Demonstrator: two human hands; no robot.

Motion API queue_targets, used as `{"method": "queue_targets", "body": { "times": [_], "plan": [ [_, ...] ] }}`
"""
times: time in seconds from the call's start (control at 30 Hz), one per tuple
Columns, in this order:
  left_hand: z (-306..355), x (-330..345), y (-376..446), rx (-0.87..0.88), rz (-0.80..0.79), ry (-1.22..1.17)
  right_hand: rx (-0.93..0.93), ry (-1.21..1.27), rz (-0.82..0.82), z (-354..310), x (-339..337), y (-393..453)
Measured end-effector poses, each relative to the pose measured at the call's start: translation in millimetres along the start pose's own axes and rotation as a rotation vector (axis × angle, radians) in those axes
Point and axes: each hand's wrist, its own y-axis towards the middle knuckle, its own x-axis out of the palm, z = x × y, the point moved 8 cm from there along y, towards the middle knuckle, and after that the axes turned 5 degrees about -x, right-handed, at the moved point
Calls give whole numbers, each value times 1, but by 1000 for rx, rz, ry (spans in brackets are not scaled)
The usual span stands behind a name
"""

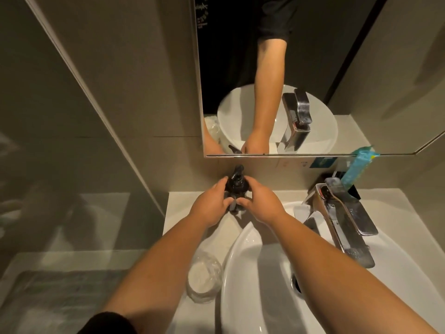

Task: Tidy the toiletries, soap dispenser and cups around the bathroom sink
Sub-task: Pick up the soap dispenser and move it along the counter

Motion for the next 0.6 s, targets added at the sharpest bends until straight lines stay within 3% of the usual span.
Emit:
{"method": "queue_targets", "body": {
  "times": [0.37,0.6],
  "plan": [
    [1,-11,-9,-9,10,154,40,-65,-74,-4,-5,-7],
    [10,-53,-67,-27,50,294,-25,-209,-104,-38,-44,-40]
  ]
}}
